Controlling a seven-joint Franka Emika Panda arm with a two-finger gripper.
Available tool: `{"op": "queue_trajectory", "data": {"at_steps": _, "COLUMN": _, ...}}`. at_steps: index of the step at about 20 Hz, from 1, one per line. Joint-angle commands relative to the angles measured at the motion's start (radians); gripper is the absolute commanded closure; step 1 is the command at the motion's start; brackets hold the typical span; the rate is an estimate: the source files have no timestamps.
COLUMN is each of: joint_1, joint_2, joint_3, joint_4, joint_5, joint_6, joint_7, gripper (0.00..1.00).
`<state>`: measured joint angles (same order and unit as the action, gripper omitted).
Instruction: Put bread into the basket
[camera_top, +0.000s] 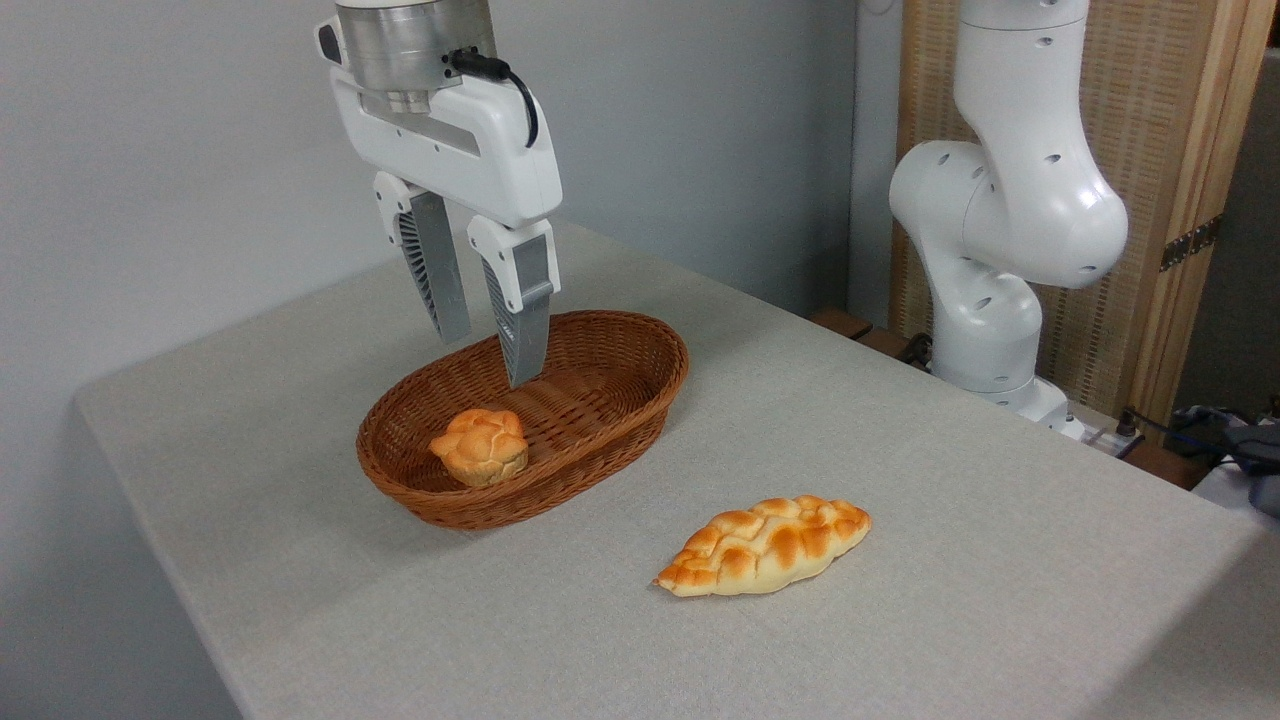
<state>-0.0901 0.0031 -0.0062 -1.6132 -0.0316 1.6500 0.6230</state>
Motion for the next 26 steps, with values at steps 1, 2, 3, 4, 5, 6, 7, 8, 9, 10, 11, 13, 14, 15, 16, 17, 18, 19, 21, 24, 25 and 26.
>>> {"op": "queue_trajectory", "data": {"at_steps": 1, "joint_1": -0.008, "joint_2": 0.0, "joint_3": 0.008, "joint_4": 0.006, "joint_5": 0.004, "joint_6": -0.021, "joint_7": -0.006, "gripper": 0.0}}
{"op": "queue_trajectory", "data": {"at_steps": 2, "joint_1": -0.008, "joint_2": -0.005, "joint_3": 0.005, "joint_4": -0.005, "joint_5": 0.004, "joint_6": -0.019, "joint_7": -0.006, "gripper": 0.0}}
{"op": "queue_trajectory", "data": {"at_steps": 3, "joint_1": -0.007, "joint_2": -0.027, "joint_3": 0.003, "joint_4": -0.036, "joint_5": 0.006, "joint_6": -0.012, "joint_7": -0.005, "gripper": 0.0}}
{"op": "queue_trajectory", "data": {"at_steps": 4, "joint_1": -0.007, "joint_2": -0.06, "joint_3": 0.003, "joint_4": -0.084, "joint_5": 0.006, "joint_6": -0.004, "joint_7": 0.01, "gripper": 0.0}}
{"op": "queue_trajectory", "data": {"at_steps": 5, "joint_1": -0.007, "joint_2": -0.101, "joint_3": 0.005, "joint_4": -0.146, "joint_5": 0.006, "joint_6": 0.023, "joint_7": 0.064, "gripper": 0.0}}
{"op": "queue_trajectory", "data": {"at_steps": 6, "joint_1": -0.005, "joint_2": -0.142, "joint_3": 0.005, "joint_4": -0.215, "joint_5": 0.013, "joint_6": 0.052, "joint_7": 0.142, "gripper": 0.0}}
{"op": "queue_trajectory", "data": {"at_steps": 7, "joint_1": -0.003, "joint_2": -0.182, "joint_3": 0.008, "joint_4": -0.279, "joint_5": 0.015, "joint_6": 0.074, "joint_7": 0.212, "gripper": 0.0}}
{"op": "queue_trajectory", "data": {"at_steps": 8, "joint_1": 0.009, "joint_2": -0.218, "joint_3": 0.015, "joint_4": -0.327, "joint_5": 0.016, "joint_6": 0.083, "joint_7": 0.271, "gripper": 0.0}}
{"op": "queue_trajectory", "data": {"at_steps": 9, "joint_1": 0.016, "joint_2": -0.248, "joint_3": 0.023, "joint_4": -0.371, "joint_5": 0.016, "joint_6": 0.083, "joint_7": 0.335, "gripper": 0.0}}
{"op": "queue_trajectory", "data": {"at_steps": 10, "joint_1": 0.02, "joint_2": -0.28, "joint_3": 0.037, "joint_4": -0.42, "joint_5": 0.018, "joint_6": 0.085, "joint_7": 0.416, "gripper": 0.0}}
{"op": "queue_trajectory", "data": {"at_steps": 11, "joint_1": 0.026, "joint_2": -0.304, "joint_3": 0.054, "joint_4": -0.46, "joint_5": 0.018, "joint_6": 0.085, "joint_7": 0.505, "gripper": 0.0}}
{"op": "queue_trajectory", "data": {"at_steps": 13, "joint_1": 0.061, "joint_2": -0.325, "joint_3": 0.058, "joint_4": -0.526, "joint_5": 0.021, "joint_6": 0.085, "joint_7": 0.666, "gripper": 0.0}}
{"op": "queue_trajectory", "data": {"at_steps": 14, "joint_1": 0.073, "joint_2": -0.325, "joint_3": 0.061, "joint_4": -0.548, "joint_5": 0.038, "joint_6": 0.085, "joint_7": 0.716, "gripper": 0.0}}
{"op": "queue_trajectory", "data": {"at_steps": 15, "joint_1": 0.076, "joint_2": -0.322, "joint_3": 0.061, "joint_4": -0.565, "joint_5": 0.083, "joint_6": 0.09, "joint_7": 0.747, "gripper": 0.0}}
{"op": "queue_trajectory", "data": {"at_steps": 16, "joint_1": 0.076, "joint_2": -0.318, "joint_3": 0.061, "joint_4": -0.588, "joint_5": 0.135, "joint_6": 0.1, "joint_7": 0.756, "gripper": 0.0}}
{"op": "queue_trajectory", "data": {"at_steps": 17, "joint_1": 0.079, "joint_2": -0.318, "joint_3": 0.063, "joint_4": -0.618, "joint_5": 0.172, "joint_6": 0.125, "joint_7": 0.756, "gripper": 0.0}}
{"op": "queue_trajectory", "data": {"at_steps": 18, "joint_1": 0.087, "joint_2": -0.318, "joint_3": 0.068, "joint_4": -0.645, "joint_5": 0.182, "joint_6": 0.154, "joint_7": 0.756, "gripper": 0.0}}
{"op": "queue_trajectory", "data": {"at_steps": 19, "joint_1": 0.089, "joint_2": -0.316, "joint_3": 0.087, "joint_4": -0.66, "joint_5": 0.182, "joint_6": 0.18, "joint_7": 0.756, "gripper": 0.0}}
{"op": "queue_trajectory", "data": {"at_steps": 21, "joint_1": 0.089, "joint_2": -0.302, "joint_3": 0.095, "joint_4": -0.686, "joint_5": 0.182, "joint_6": 0.227, "joint_7": 0.756, "gripper": 0.0}}
{"op": "queue_trajectory", "data": {"at_steps": 24, "joint_1": 0.09, "joint_2": -0.261, "joint_3": 0.097, "joint_4": -0.697, "joint_5": 0.182, "joint_6": 0.27, "joint_7": 0.755, "gripper": 0.0}}
{"op": "queue_trajectory", "data": {"at_steps": 25, "joint_1": 0.09, "joint_2": -0.255, "joint_3": 0.097, "joint_4": -0.697, "joint_5": 0.182, "joint_6": 0.281, "joint_7": 0.755, "gripper": 0.0}}
{"op": "queue_trajectory", "data": {"at_steps": 26, "joint_1": 0.09, "joint_2": -0.252, "joint_3": 0.097, "joint_4": -0.697, "joint_5": 0.183, "joint_6": 0.29, "joint_7": 0.756, "gripper": 0.0}}
